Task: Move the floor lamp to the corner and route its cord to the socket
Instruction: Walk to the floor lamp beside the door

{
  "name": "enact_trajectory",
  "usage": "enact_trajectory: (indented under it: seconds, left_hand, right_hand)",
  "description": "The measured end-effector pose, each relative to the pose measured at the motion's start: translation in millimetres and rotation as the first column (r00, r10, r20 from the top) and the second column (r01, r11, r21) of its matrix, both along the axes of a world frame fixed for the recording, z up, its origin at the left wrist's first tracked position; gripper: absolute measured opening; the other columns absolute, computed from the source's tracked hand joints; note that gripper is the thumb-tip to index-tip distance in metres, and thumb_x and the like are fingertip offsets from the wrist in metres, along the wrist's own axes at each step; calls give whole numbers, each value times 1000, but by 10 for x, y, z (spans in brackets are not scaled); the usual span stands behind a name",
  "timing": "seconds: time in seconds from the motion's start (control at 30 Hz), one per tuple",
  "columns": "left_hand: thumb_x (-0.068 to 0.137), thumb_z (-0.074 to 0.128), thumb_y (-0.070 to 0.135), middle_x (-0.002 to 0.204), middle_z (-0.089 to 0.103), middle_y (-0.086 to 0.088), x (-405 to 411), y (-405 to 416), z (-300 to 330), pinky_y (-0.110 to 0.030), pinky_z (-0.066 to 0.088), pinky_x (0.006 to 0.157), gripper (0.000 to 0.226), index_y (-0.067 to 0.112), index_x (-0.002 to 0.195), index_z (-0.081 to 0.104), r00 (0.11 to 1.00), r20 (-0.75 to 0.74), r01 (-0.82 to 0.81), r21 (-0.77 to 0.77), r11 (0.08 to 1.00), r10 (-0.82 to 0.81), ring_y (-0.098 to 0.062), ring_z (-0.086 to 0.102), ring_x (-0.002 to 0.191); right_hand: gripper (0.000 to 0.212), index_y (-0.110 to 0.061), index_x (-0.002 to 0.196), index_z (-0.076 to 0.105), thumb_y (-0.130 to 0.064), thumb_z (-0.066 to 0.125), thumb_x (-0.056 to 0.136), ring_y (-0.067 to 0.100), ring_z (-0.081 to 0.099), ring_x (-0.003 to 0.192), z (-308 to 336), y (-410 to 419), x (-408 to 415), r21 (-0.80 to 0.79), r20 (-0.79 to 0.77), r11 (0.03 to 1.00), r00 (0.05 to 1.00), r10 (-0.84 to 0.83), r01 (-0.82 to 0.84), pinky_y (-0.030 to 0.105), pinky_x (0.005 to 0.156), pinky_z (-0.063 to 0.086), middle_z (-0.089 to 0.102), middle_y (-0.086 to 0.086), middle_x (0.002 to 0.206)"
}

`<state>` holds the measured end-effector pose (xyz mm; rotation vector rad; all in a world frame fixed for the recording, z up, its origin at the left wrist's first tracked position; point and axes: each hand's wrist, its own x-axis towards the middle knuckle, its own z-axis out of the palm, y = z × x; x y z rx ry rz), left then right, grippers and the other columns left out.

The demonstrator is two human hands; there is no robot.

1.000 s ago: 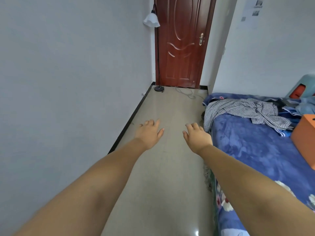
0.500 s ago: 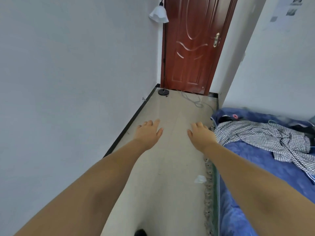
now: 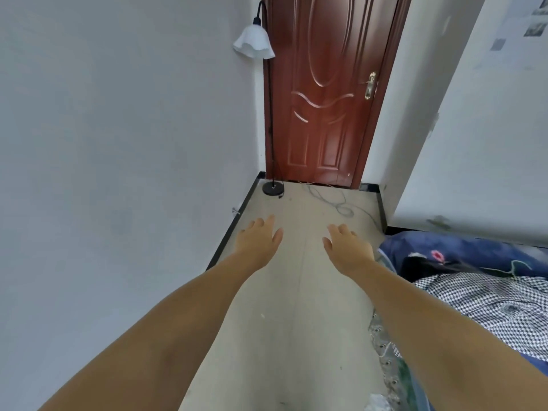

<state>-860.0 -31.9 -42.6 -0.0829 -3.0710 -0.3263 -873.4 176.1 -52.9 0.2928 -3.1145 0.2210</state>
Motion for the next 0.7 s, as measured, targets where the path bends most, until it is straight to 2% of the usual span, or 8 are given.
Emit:
enact_trajectory:
  seconds: [0.17, 0.27, 0.43, 0.6, 0.7]
  left_hand:
    - [98, 27, 37, 124, 55, -18, -1449, 59, -98, -45, 42, 85, 46, 10, 133, 38, 999, -41, 7, 44, 999, -5, -35, 51, 110]
    - [97, 27, 37, 126, 55, -19, -2367, 102, -114, -46, 43, 87, 49, 12, 139, 31, 999, -48, -23, 66, 998, 27, -35, 51, 111]
    - [97, 28, 39, 131, 53, -17, -3778, 126, -25, -48, 43, 91, 51, 15, 141, 29, 995, -33, -87, 134, 987, 92, -35, 51, 115]
    - [98, 30, 38, 130, 54, -15, -5099, 0, -22, -45, 41, 90, 46, 16, 138, 34, 988, -32, -142, 192, 971, 150, -32, 50, 114]
    - [98, 29, 39, 130, 53, -15, -5978, -85, -54, -45, 41, 90, 47, 15, 138, 33, 986, -48, -147, 217, 965, 161, -32, 50, 115]
  right_hand:
    - [41, -13, 132, 37, -34, 26, 100, 31, 53, 109, -151, 83, -1403, 27, -6, 1000, 1000, -13, 13, 40, 75, 46, 48, 12, 128]
    - [39, -11, 128, 40, -35, 27, 99, 32, 52, 111, -150, 153, -2353, 22, -16, 1000, 1000, -6, 6, 42, 78, 48, 48, 12, 129]
    - [33, -10, 115, 44, -33, 27, 99, 33, 55, 102, 13, 266, -3897, 44, -12, 999, 1000, -6, 7, 44, 77, 49, 51, 12, 118]
    - [41, -11, 130, 37, -35, 26, 98, 32, 53, 106, -52, 93, -5294, 22, 13, 999, 999, 40, -40, 41, 78, 45, 46, 11, 129]
    - [38, -12, 125, 41, -34, 29, 98, 32, 55, 102, -164, -61, -6131, 14, -13, 996, 996, 83, -83, 38, 72, 43, 47, 12, 124]
